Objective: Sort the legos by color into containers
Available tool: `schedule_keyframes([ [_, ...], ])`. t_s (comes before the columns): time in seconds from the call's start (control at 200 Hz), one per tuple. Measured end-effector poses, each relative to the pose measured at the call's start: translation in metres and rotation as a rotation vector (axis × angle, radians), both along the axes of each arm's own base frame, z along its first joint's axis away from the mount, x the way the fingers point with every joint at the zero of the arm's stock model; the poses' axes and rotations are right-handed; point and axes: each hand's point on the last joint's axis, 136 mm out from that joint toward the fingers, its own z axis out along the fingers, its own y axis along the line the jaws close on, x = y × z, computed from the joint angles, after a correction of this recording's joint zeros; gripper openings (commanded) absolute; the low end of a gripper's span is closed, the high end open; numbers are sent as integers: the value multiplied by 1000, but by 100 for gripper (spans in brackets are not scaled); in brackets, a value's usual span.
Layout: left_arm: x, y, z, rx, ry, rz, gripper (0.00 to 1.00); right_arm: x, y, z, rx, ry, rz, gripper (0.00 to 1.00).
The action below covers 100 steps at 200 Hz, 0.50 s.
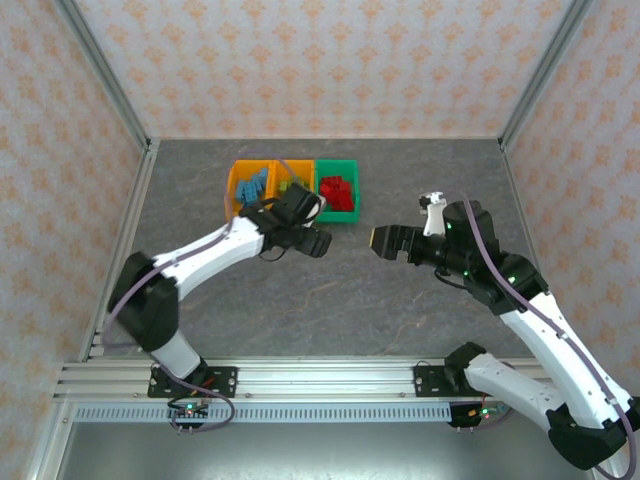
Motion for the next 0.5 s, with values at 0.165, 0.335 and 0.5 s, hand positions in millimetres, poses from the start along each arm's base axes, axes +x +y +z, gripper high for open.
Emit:
schedule_keyframes([
  [0.165,27,-10,-39,113,34,-36,81,1,0,-9,-21,35,0,99],
  [0.335,45,-16,-64,199,43,-96,79,-1,-1,-13,-32,50,-2,99],
  [0.5,55,-12,-86,260,63,-122,77,-2,-2,-14,-34,55,-3,99],
])
